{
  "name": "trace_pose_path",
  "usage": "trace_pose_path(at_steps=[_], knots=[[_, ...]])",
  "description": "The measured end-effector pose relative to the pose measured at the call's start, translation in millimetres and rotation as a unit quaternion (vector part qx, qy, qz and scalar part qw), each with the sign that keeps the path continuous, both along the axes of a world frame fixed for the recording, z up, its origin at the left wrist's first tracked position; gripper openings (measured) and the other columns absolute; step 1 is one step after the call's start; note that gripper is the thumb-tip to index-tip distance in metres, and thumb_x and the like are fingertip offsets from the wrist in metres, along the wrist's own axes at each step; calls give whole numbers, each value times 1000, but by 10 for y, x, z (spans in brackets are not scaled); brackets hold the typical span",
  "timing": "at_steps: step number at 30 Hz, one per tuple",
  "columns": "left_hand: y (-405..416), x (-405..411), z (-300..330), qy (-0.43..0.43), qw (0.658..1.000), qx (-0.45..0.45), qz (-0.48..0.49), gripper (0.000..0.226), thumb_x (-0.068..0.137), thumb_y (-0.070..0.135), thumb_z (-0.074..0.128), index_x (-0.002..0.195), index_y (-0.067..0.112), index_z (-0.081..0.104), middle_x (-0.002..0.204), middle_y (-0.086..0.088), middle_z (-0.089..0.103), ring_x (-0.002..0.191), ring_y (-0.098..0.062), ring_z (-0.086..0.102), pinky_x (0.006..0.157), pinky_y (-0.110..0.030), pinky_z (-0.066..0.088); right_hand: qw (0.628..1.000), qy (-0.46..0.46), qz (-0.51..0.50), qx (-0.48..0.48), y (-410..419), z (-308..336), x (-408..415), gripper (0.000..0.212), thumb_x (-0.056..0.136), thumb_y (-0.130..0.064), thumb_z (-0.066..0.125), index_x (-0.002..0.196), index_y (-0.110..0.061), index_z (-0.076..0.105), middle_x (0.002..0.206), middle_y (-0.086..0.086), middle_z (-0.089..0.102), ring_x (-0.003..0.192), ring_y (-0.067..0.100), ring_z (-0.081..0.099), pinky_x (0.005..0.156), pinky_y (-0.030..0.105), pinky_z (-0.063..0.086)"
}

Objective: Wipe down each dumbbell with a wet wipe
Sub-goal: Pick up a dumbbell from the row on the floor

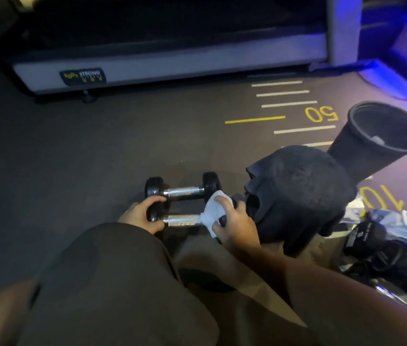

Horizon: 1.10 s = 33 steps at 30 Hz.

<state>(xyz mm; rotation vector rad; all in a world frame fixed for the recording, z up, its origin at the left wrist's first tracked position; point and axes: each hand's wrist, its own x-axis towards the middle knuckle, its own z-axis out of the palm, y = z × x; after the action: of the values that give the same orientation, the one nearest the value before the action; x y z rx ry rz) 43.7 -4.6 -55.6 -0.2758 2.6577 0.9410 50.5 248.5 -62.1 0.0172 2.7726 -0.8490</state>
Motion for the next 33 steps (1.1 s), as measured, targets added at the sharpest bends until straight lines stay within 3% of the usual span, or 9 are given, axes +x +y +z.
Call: trace_pose_path(at_steps=[6, 10, 13, 19, 25, 29, 33], knots=[[93, -275, 1392, 151, 988, -21, -12, 57, 67, 39, 75, 119, 53, 56, 114, 3, 67, 101, -21, 65, 88, -38, 54, 993, 117, -13, -3, 66, 1204, -314, 62, 84, -31, 60, 141, -43, 36, 120, 7, 41, 95, 39, 60, 80, 39, 47], [471, -473, 2226, 243, 969, -2, -39, 52, 75, 27, 77, 120, 45, 59, 115, 2, 65, 103, -23, 62, 88, -40, 54, 978, 200, -56, -17, 417, 2003, -385, 60, 82, -31, 63, 136, -44, 40, 116, 6, 42, 96, 42, 58, 81, 39, 44], [957, -552, 2554, 300, 952, 46, -46, 50, 73, 20, 77, 118, 39, 63, 113, 7, 65, 100, -17, 61, 84, -31, 50, 965, 251, -80, -8, 856, 2364, -345, 59, 82, -30, 63, 135, -46, 41, 113, 4, 41, 93, 41, 58, 74, 35, 40], [1923, -530, 2292, 323, 932, 155, -53, 45, 65, 14, 80, 101, 37, 66, 105, 6, 70, 96, -15, 64, 84, -31, 52, 950, 275, -135, 52, 1723, 2262, -64, 57, 83, -30, 66, 134, -43, 43, 117, 8, 44, 96, 41, 59, 71, 35, 36], [2458, -677, 1863, 252, 950, 144, -117, 44, 66, 13, 81, 103, 34, 68, 102, 9, 69, 94, -12, 63, 81, -25, 48, 956, 226, -165, 82, 2289, 1929, -34, 57, 80, -32, 66, 130, -46, 44, 107, 4, 42, 86, 41, 61, 75, 41, 50], [2627, -863, 1769, 248, 949, 134, -143, 47, 68, 14, 81, 109, 32, 69, 99, 13, 67, 89, -7, 59, 70, -12, 41, 958, 215, -179, 62, 2480, 1783, -122, 57, 80, -32, 64, 129, -51, 41, 113, 5, 43, 86, 38, 60, 76, 39, 49], [2615, -1003, 1747, 253, 947, 136, -145, 48, 68, 13, 80, 109, 34, 69, 100, 15, 68, 90, -6, 60, 73, -13, 42, 958, 216, -179, 56, 2493, 1754, -202, 58, 82, -31, 64, 132, -49, 40, 119, 6, 43, 89, 39, 59, 77, 39, 49]])
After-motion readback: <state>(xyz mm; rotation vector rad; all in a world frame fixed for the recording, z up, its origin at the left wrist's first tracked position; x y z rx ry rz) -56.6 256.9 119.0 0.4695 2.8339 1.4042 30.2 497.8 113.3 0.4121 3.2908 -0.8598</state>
